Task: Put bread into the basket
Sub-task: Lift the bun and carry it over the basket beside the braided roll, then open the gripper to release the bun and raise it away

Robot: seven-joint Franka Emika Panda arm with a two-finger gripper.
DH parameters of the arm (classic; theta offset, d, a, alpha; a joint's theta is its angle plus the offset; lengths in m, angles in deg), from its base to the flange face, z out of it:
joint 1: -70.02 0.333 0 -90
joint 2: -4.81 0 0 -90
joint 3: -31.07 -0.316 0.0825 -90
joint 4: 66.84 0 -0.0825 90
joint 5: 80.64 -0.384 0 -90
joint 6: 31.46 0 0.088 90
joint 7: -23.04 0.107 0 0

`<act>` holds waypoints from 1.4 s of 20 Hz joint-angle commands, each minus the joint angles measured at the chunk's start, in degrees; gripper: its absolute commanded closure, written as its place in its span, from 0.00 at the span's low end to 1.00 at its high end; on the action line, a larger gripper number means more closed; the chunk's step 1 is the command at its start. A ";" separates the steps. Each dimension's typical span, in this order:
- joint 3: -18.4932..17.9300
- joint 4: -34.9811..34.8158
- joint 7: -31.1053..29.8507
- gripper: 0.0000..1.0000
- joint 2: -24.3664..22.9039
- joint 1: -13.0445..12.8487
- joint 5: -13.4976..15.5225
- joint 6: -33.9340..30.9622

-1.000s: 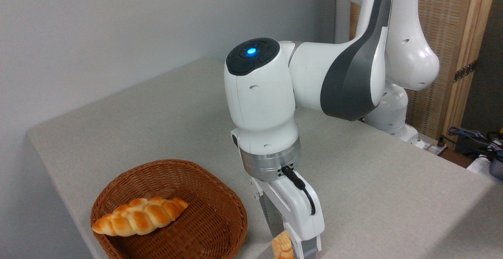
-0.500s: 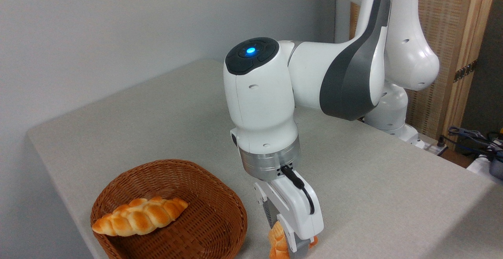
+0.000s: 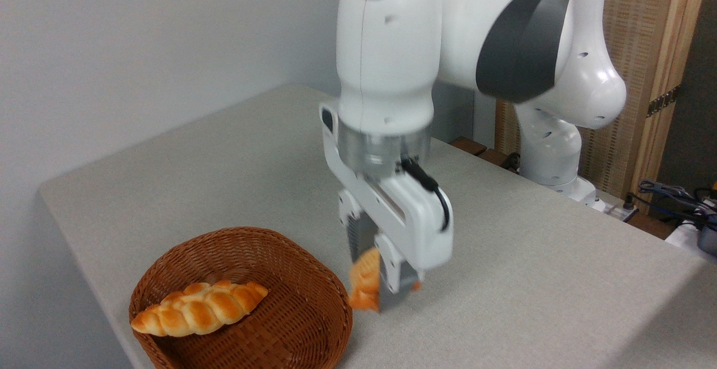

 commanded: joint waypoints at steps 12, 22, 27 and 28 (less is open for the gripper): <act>18.48 1.72 -24.31 0.00 4.90 0.06 6.56 12.99; 19.71 4.96 -27.92 0.00 3.58 0.06 3.85 6.15; 19.71 12.34 -31.00 0.00 3.40 0.06 1.11 -5.79; 19.62 13.57 -31.61 0.00 3.40 0.06 0.41 -8.08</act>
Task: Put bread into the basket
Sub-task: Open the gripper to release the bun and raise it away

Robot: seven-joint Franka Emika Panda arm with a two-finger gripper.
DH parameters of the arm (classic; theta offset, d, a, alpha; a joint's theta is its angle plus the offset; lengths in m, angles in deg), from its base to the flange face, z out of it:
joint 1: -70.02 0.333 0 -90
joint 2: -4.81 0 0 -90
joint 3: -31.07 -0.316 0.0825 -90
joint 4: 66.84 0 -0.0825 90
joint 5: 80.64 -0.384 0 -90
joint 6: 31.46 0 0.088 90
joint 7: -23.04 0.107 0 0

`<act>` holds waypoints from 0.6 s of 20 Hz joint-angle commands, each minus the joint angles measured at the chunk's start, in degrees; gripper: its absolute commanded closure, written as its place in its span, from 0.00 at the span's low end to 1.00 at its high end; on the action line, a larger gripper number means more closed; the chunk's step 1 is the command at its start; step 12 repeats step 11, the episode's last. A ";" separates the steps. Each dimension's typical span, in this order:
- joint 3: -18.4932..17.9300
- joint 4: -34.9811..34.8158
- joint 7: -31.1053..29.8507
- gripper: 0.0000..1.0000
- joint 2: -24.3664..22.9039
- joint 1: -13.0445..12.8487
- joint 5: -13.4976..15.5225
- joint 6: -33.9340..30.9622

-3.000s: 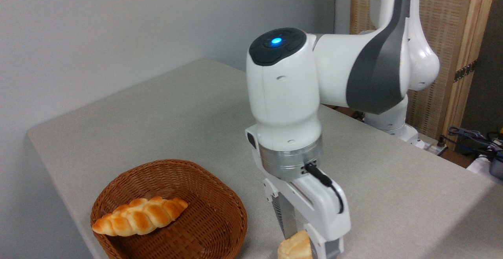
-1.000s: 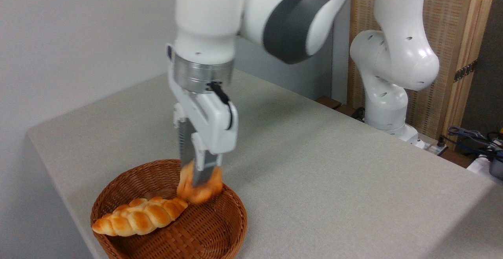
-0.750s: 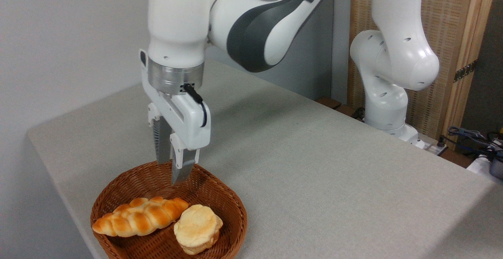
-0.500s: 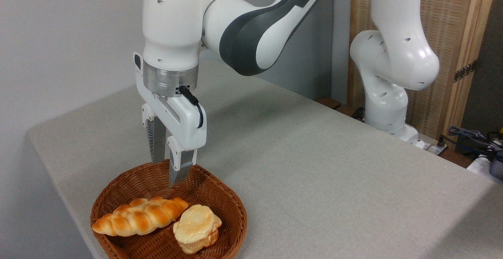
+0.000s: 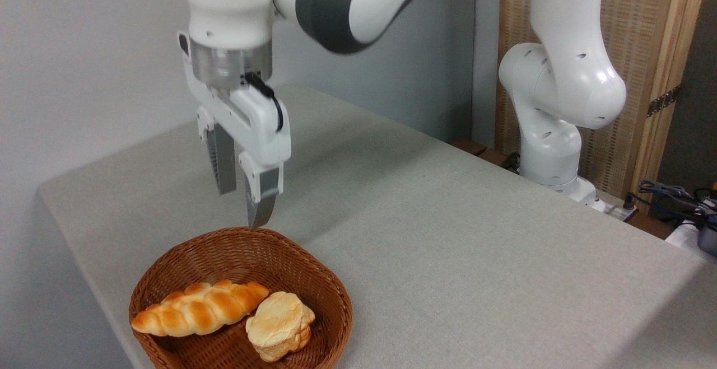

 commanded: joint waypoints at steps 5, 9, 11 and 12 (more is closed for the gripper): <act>-0.39 5.39 -4.24 0.00 -0.23 0.39 -5.62 -9.57; -0.57 5.39 -4.60 0.00 -0.23 0.83 -5.63 -9.57; -0.57 5.39 -4.51 0.00 -0.23 0.83 -5.63 -9.57; -0.57 5.39 -4.51 0.00 -0.23 0.83 -5.63 -9.57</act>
